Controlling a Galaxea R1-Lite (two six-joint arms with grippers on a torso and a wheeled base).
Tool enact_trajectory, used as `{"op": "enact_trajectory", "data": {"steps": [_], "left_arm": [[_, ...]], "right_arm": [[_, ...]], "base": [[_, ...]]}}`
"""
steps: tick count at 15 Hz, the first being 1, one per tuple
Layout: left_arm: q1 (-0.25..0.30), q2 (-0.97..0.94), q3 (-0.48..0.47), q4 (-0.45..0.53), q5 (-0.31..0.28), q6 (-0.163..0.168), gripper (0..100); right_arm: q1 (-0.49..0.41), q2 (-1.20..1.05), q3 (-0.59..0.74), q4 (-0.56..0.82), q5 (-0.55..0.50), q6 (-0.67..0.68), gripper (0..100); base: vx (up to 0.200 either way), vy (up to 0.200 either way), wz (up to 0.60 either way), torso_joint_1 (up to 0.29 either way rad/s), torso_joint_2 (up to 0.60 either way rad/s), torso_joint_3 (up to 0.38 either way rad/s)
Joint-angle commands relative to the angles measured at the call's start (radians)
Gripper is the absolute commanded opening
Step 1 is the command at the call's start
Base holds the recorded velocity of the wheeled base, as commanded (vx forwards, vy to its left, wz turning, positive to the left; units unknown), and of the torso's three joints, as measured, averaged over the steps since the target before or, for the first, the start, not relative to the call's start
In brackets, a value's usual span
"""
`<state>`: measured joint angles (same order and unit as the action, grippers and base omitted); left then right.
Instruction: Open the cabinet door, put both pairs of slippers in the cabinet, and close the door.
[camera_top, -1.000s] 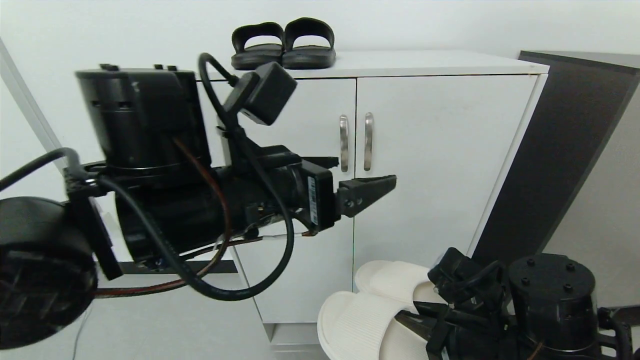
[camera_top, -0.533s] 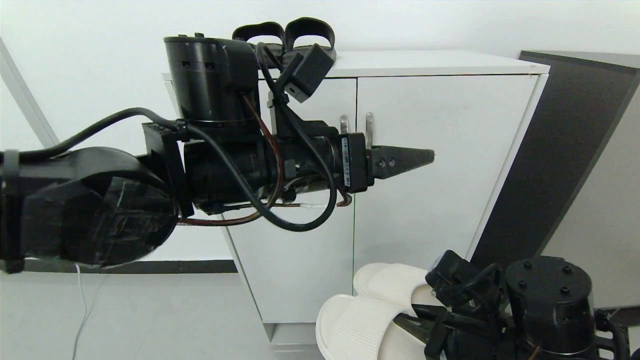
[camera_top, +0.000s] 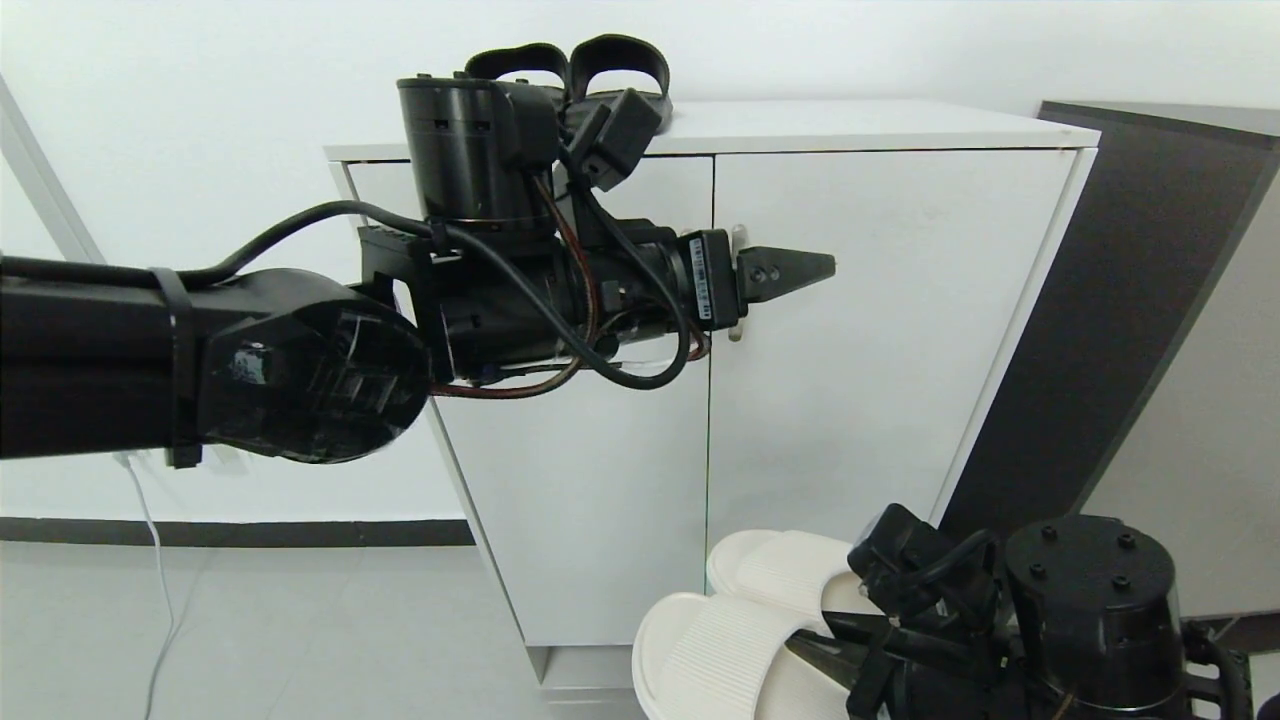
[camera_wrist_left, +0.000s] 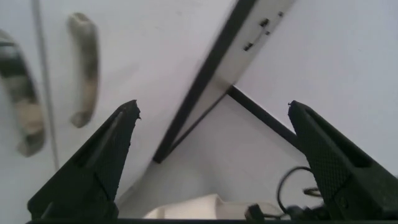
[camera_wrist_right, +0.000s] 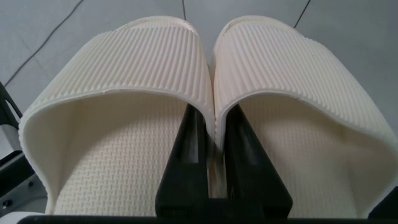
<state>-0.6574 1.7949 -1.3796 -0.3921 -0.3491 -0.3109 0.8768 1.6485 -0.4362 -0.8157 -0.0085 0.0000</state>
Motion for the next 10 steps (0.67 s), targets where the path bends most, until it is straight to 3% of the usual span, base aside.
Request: {"op": "enact_trajectory", "data": {"steps": [1,6,10], "left_arm": [[-0.001,0.006,-0.006,-0.001,0.03,0.003,100],[0.001,0.026,-0.035,0.001,0.099,0.012,100],[0.001,0.093,-0.079,0.002,0.139,0.044,100]], "right_arm": [[0.001,0.004,0.001,0.0,-0.001,0.0,0],[0.001,0.02,0.002,0.0,-0.001,-0.002,0],[0.001,0.022,-0.003,0.0,-0.001,-0.002,0]], "base": [[0.0,0.0,0.0,0.0,0.0,0.0],[0.0,0.0,0.0,0.0,0.0,0.0],[0.0,0.0,0.0,0.0,0.0,0.0]]}}
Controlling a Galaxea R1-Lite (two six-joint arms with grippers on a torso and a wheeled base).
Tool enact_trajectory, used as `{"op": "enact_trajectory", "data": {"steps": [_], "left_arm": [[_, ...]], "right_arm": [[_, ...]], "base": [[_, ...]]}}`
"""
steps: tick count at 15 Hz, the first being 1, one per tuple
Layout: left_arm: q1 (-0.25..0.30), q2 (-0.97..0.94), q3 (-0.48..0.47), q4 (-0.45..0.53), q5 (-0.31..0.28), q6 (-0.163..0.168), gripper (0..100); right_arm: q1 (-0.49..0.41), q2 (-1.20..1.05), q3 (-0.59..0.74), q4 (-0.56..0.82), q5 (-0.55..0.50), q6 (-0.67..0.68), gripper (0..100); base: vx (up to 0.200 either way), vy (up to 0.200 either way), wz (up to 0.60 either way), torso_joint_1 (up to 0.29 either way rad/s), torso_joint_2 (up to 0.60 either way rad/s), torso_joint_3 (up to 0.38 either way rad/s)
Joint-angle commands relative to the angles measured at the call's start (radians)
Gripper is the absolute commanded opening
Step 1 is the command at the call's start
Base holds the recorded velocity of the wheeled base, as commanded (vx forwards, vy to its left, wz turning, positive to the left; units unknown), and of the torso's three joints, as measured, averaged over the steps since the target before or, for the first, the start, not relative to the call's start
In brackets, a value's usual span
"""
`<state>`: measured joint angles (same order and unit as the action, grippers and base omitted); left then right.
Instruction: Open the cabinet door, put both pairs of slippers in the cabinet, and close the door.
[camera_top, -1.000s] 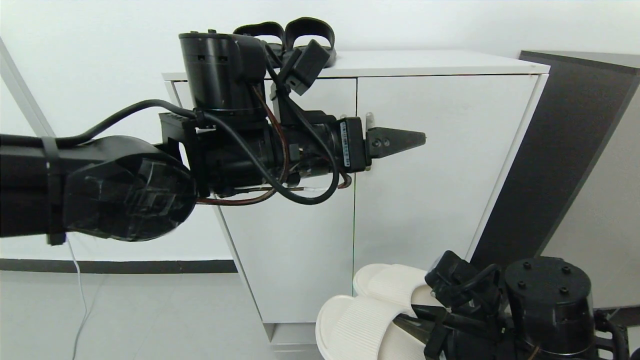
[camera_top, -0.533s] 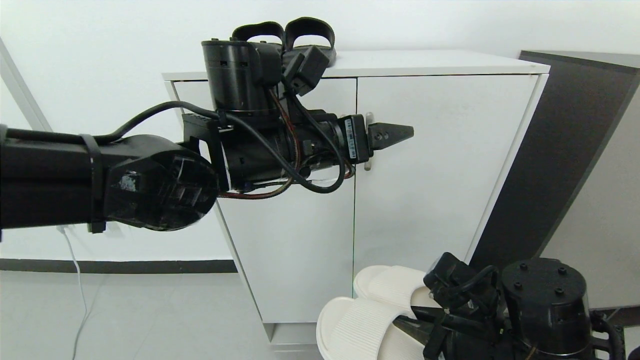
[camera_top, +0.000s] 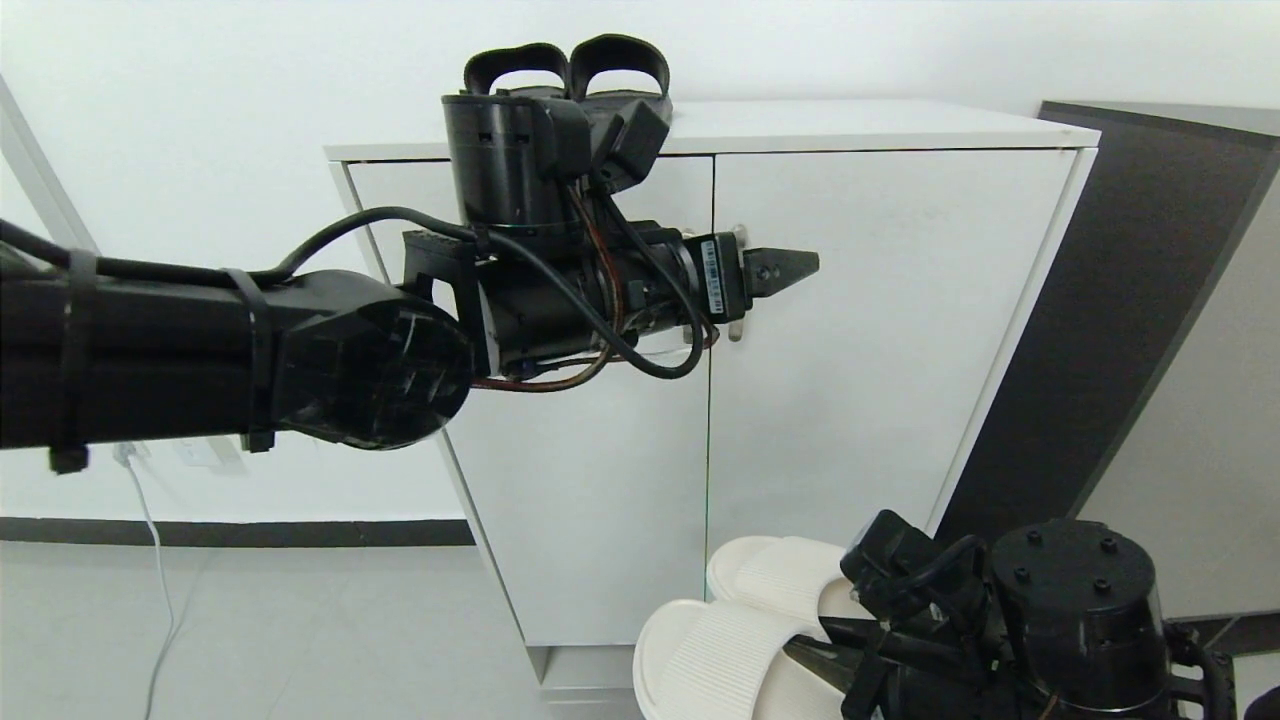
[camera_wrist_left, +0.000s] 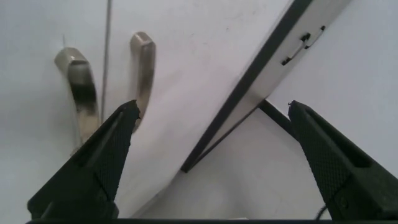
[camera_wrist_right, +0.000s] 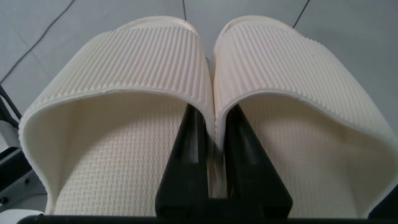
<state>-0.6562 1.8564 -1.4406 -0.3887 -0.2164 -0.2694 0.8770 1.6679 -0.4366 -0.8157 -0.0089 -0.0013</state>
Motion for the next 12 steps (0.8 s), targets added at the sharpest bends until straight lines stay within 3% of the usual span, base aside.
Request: {"op": "enact_trajectory", "data": {"steps": [1,8,9,12], "left_arm": [[0.0,0.052,-0.035,0.001,0.012,0.007,100],[0.004,0.107,-0.142,0.064,0.012,0.009,100],[0.006,0.107,-0.142,0.064,0.012,0.009,0],[0.006,0.103,-0.135,0.062,0.012,0.002,0]], "right_arm": [[0.0,0.004,-0.002,0.0,0.0,0.0,0],[0.0,0.003,-0.001,0.0,0.0,-0.002,0],[0.002,0.003,0.001,-0.002,0.0,-0.002,0],[0.007,0.003,0.004,0.0,0.003,0.001,0]], "base": [[0.0,0.0,0.0,0.0,0.0,0.0],[0.0,0.0,0.0,0.0,0.0,0.0],[0.0,0.0,0.0,0.0,0.0,0.0],[0.0,0.0,0.0,0.0,0.0,0.0]]}}
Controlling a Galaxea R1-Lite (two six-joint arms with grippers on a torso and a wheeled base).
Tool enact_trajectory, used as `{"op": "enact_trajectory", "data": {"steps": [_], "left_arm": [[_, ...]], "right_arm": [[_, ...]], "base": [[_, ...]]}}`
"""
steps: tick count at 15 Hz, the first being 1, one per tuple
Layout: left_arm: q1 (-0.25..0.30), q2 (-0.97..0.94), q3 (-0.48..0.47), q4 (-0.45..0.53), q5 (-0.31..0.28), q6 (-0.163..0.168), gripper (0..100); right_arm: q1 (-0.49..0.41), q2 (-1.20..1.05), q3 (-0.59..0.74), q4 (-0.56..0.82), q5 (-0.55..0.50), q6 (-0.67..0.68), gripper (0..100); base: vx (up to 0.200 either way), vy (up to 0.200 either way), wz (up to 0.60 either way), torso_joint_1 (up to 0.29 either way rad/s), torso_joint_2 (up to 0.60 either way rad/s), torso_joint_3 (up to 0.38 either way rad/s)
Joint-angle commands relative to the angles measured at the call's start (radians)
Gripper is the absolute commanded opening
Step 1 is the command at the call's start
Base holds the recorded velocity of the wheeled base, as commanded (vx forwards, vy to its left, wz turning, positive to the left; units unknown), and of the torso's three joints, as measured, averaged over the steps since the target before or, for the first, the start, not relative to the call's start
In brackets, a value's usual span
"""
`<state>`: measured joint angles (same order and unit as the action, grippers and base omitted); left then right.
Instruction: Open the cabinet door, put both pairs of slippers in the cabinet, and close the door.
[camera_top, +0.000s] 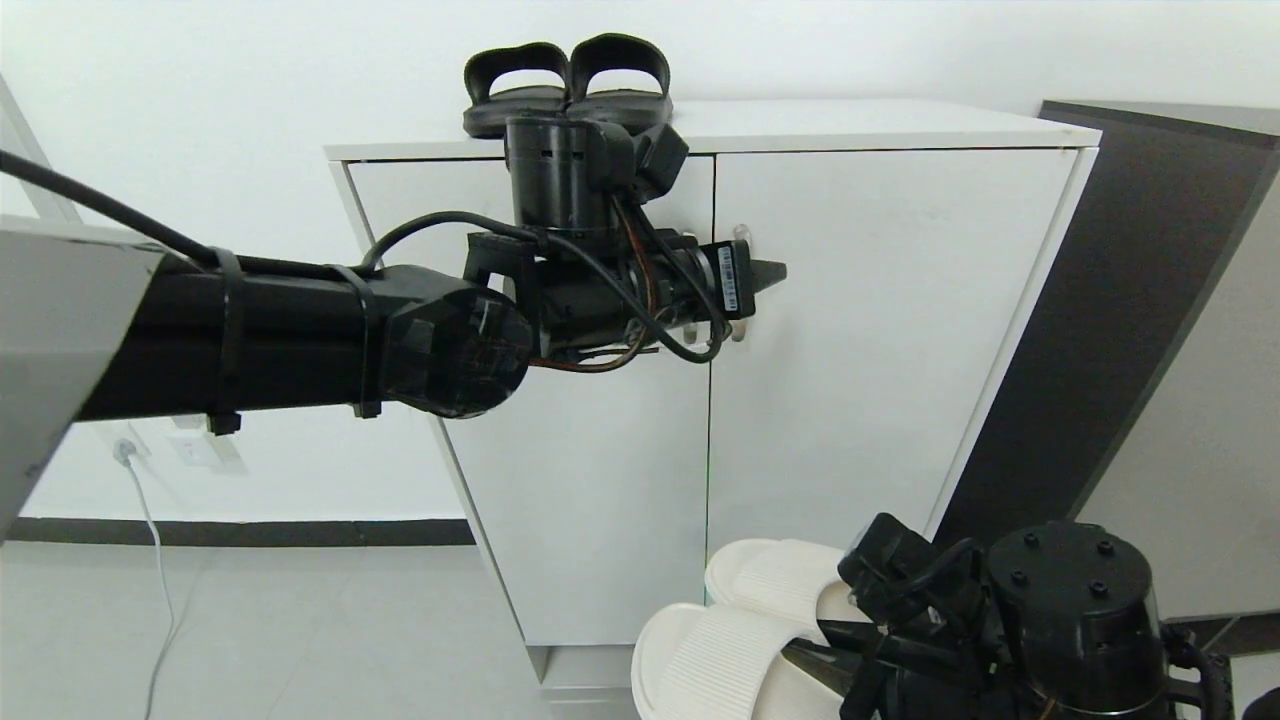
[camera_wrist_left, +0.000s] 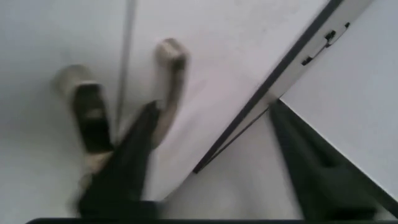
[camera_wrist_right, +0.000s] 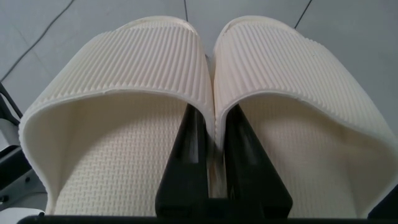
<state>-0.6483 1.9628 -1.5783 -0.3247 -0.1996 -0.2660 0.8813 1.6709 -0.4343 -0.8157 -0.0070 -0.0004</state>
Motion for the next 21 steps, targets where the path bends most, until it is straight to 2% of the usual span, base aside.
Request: {"op": "enact_trajectory", "data": {"steps": [1,4,7,10,15,18,21], "left_arm": [[-0.002,-0.008,0.008,-0.002,-0.004,-0.002,0],[-0.005,-0.048,0.049,-0.004,-0.006,-0.002,0],[-0.039,-0.116,0.13,-0.005,-0.011,-0.002,0],[-0.068,-0.189,0.204,-0.008,-0.006,-0.002,0],[-0.073,-0.323,0.337,-0.013,-0.004,-0.001,0],[-0.031,-0.335,0.347,-0.011,-0.009,-0.007,0],[-0.008,-0.282,0.297,-0.014,-0.021,-0.049,0]], "right_arm": [[0.004,0.0,0.002,0.0,0.002,0.0,0],[0.01,-0.013,0.02,-0.002,0.05,0.0,0],[0.015,-0.053,0.066,-0.025,0.145,-0.004,0],[0.025,-0.063,0.072,-0.025,0.148,-0.004,0],[0.036,-0.063,0.078,-0.025,0.148,-0.004,0],[0.039,-0.062,0.078,-0.025,0.147,-0.016,0],[0.039,-0.06,0.081,-0.025,0.147,-0.026,0]], "base": [[0.0,0.0,0.0,0.0,0.0,0.0],[0.0,0.0,0.0,0.0,0.0,0.0],[0.0,0.0,0.0,0.0,0.0,0.0],[0.0,0.0,0.0,0.0,0.0,0.0],[0.0,0.0,0.0,0.0,0.0,0.0],[0.0,0.0,0.0,0.0,0.0,0.0],[0.0,0.0,0.0,0.0,0.0,0.0]]}}
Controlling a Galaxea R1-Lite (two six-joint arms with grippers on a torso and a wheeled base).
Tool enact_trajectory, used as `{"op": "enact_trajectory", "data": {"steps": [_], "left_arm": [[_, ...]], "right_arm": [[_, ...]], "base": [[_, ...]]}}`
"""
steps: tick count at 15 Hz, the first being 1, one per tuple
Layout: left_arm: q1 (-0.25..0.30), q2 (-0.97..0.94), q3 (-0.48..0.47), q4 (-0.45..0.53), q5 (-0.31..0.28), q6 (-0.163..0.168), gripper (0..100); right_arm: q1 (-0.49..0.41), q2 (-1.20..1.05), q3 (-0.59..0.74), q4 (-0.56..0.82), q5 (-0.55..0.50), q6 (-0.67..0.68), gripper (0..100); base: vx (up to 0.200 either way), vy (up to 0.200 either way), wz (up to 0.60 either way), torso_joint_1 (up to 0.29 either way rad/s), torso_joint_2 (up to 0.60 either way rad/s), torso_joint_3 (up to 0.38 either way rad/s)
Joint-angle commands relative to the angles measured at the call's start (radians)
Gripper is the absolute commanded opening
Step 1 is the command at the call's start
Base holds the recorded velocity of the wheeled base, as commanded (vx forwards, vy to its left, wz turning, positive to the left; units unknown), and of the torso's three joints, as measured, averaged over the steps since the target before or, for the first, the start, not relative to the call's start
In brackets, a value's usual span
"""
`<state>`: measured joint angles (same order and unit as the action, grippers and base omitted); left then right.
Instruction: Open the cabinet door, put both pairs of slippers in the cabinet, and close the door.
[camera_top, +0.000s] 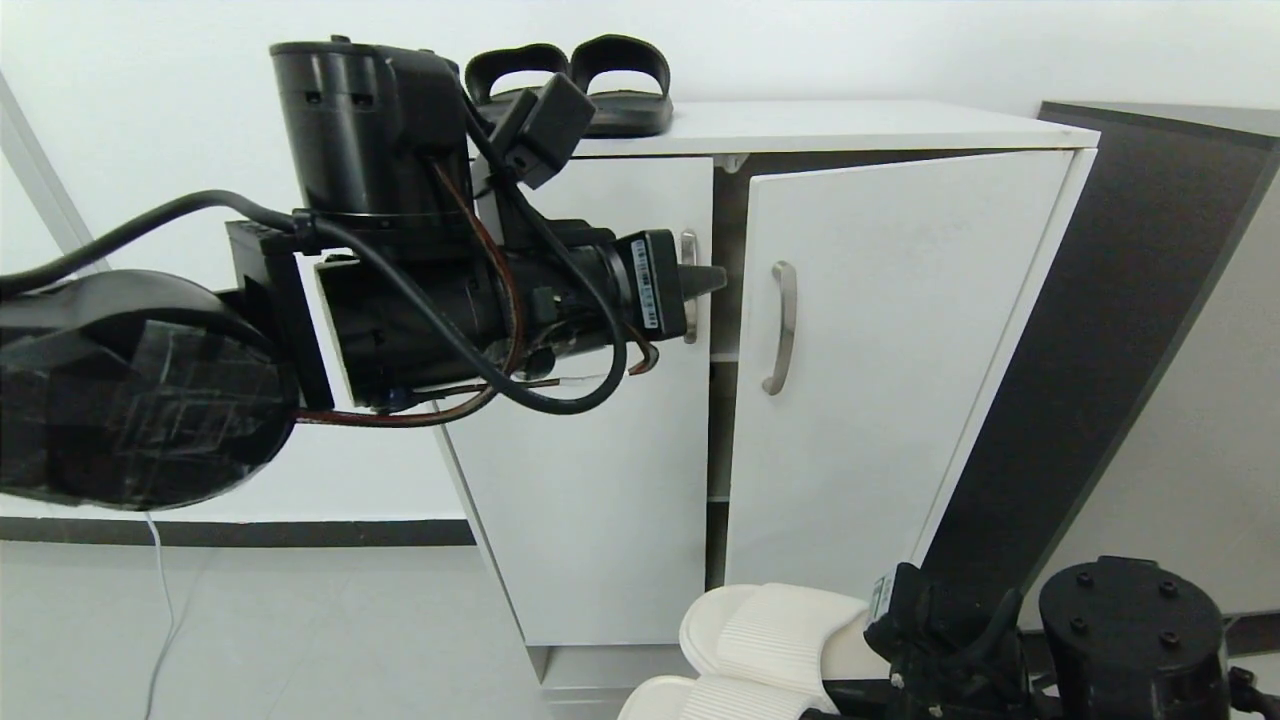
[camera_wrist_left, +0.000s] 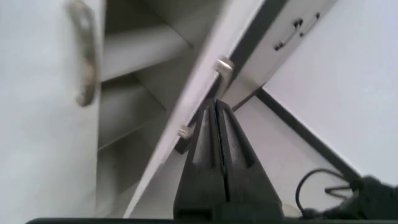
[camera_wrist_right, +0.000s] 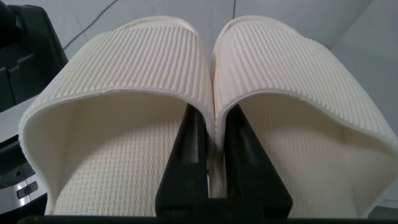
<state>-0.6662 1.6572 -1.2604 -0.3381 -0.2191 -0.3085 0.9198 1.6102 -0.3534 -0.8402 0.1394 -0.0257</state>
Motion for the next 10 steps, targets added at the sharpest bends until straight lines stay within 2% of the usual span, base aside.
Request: {"op": "enact_trajectory", "data": {"steps": [1,3,6,9,10], "left_arm": [[0.013,0.042,-0.037,-0.004,0.0,-0.006,0],[0.03,0.119,-0.099,-0.048,0.0,-0.007,0],[0.03,0.196,-0.168,-0.056,0.006,-0.007,0],[0.03,0.228,-0.195,-0.056,0.007,-0.009,0],[0.03,0.231,-0.201,-0.058,0.007,-0.024,0]], "right_arm": [[0.001,0.0,0.001,-0.002,0.0,0.0,0],[0.001,-0.003,0.001,0.0,-0.003,0.0,0],[0.013,0.0,0.007,0.0,-0.004,-0.002,0],[0.017,0.002,0.017,0.0,-0.006,-0.031,0],[0.017,0.005,0.025,0.0,-0.006,-0.048,0]], "base": [[0.0,0.0,0.0,0.0,0.0,0.0],[0.0,0.0,0.0,0.0,0.0,0.0],[0.0,0.0,0.0,0.0,0.0,0.0],[0.0,0.0,0.0,0.0,0.0,0.0],[0.0,0.0,0.0,0.0,0.0,0.0]]}}
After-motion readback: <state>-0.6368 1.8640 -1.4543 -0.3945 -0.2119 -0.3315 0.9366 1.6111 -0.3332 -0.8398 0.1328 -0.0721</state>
